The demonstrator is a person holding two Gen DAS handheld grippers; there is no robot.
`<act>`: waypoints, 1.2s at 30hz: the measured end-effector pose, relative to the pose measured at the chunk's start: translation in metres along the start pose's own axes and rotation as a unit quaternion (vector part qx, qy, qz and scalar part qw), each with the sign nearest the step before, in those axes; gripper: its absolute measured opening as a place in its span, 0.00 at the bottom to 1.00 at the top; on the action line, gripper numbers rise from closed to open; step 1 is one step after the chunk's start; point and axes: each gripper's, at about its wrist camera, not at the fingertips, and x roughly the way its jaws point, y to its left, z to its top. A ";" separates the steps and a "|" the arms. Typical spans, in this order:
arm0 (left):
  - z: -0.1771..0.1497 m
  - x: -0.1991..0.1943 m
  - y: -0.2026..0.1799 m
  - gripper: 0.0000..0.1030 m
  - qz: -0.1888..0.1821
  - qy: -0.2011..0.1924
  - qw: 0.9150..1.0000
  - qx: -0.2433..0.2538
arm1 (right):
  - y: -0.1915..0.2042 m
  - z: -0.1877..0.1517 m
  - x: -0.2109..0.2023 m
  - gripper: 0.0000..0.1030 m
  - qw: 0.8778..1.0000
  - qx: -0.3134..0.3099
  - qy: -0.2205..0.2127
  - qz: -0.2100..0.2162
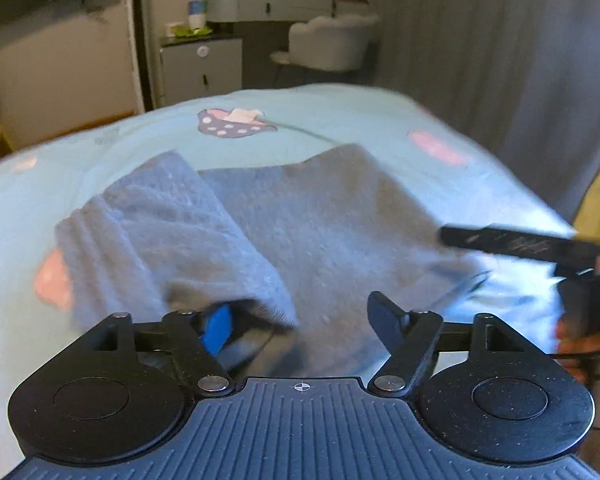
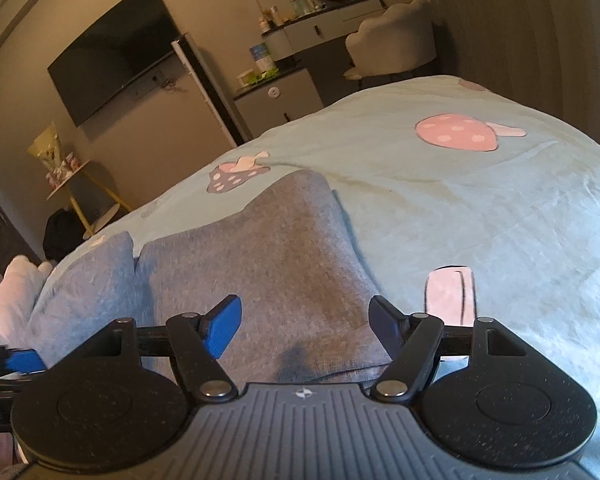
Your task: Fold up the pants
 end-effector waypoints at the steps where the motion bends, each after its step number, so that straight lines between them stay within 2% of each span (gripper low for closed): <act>1: -0.006 -0.016 0.006 0.83 -0.017 -0.007 1.000 -0.026 | 0.002 0.000 0.001 0.69 1.000 -0.006 0.002 -0.002; 2: -0.007 -0.028 0.018 0.91 -0.032 -0.019 0.998 -0.054 | 0.005 0.000 0.001 0.69 1.000 -0.017 0.002 -0.004; 3: -0.012 -0.039 0.028 0.94 -0.038 -0.038 0.995 -0.082 | 0.010 -0.001 0.000 0.69 1.000 -0.030 -0.001 -0.003; 7: -0.028 -0.074 0.069 0.94 -0.023 -0.076 0.984 -0.161 | 0.045 -0.007 -0.011 0.71 0.991 -0.131 -0.029 -0.007; 9: -0.035 -0.081 0.092 0.94 0.006 -0.089 0.975 -0.203 | 0.067 -0.014 -0.015 0.72 0.981 -0.188 -0.037 0.003; 12: -0.045 -0.075 0.122 0.94 0.075 -0.060 0.955 -0.282 | 0.100 -0.031 -0.018 0.72 0.972 -0.229 -0.037 0.030; 14: -0.053 -0.068 0.137 0.91 0.095 -0.037 0.942 -0.320 | 0.122 -0.045 -0.017 0.72 0.963 -0.263 -0.031 0.042; 17: -0.062 -0.066 0.143 0.92 0.110 -0.040 0.935 -0.336 | 0.150 -0.058 -0.020 0.72 0.949 -0.307 -0.044 0.051; 19: -0.064 -0.065 0.147 0.92 0.125 -0.046 0.933 -0.335 | 0.162 -0.059 -0.021 0.72 0.948 -0.307 -0.048 0.065; 23: -0.069 -0.064 0.153 0.93 0.132 -0.062 0.925 -0.350 | 0.189 -0.061 -0.003 0.72 0.940 -0.336 -0.027 0.054; 28: -0.079 -0.055 0.159 0.93 0.157 -0.089 0.916 -0.359 | 0.216 -0.084 0.019 0.73 0.906 -0.421 -0.012 0.038; 30: -0.081 -0.054 0.164 0.93 0.155 -0.090 0.909 -0.376 | 0.227 -0.092 0.027 0.77 0.892 -0.451 -0.014 0.019; 33: -0.087 -0.055 0.172 0.93 0.154 -0.101 0.896 -0.403 | 0.237 -0.099 0.037 0.87 0.881 -0.474 -0.006 0.009; 36: -0.093 -0.056 0.179 0.93 0.144 -0.105 0.886 -0.428 | 0.243 -0.108 0.044 0.87 0.863 -0.505 -0.019 -0.004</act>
